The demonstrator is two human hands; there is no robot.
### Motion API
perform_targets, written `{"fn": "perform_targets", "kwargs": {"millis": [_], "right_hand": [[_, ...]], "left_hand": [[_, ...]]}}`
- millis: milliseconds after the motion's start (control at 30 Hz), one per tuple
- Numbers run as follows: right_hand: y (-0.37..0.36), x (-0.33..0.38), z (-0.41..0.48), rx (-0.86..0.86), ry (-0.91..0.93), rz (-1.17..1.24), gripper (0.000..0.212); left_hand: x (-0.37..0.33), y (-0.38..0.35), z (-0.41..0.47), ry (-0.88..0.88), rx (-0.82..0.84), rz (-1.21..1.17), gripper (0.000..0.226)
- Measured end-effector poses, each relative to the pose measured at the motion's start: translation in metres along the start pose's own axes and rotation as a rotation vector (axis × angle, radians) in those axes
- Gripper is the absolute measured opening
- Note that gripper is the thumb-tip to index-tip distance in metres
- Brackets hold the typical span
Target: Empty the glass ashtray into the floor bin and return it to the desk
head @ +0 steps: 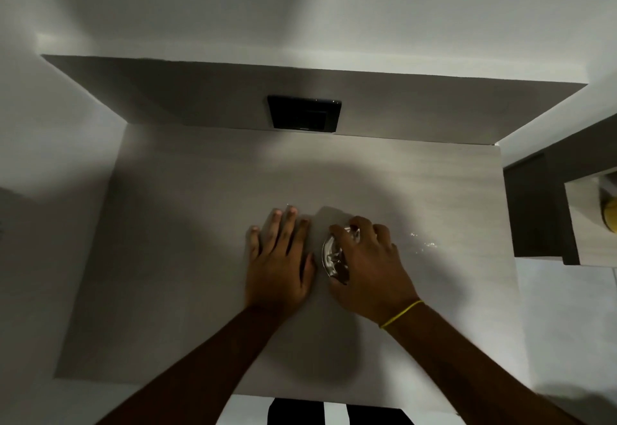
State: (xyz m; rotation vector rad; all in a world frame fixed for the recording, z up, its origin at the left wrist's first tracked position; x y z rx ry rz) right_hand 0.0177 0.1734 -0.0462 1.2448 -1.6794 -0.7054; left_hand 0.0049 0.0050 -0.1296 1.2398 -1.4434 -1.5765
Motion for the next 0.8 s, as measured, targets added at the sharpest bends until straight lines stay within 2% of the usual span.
{"fn": "perform_targets", "kwargs": {"millis": [167,467,733,800], "right_hand": [[-0.01,0.001,0.004,0.012,0.025,-0.091,0.086],[-0.025,0.002,0.011,0.093,0.032,-0.19,0.094],[-0.042,-0.001,0.006,0.212,0.024,-0.11,0.1],[-0.036,0.003,-0.006,0.202,0.041,-0.036,0.099]], "left_hand": [[0.0,-0.001,-0.002,-0.005,-0.008,-0.008,0.071],[0.002,-0.006,-0.002,-0.012,0.026,-0.018,0.072],[-0.005,0.008,-0.005,0.052,0.317,0.047,0.07],[-0.012,0.039,-0.008,0.043,0.2,0.031,0.071]]}}
Point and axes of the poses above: each hand's wrist, its own z-axis towards the middle knuckle, its own y-axis out of the back of the hand, x = y × z, the point moved 5 cm from there along z, towards the middle knuckle, and after that the axes turned 2 degrees about x, right-handed, at the moved point
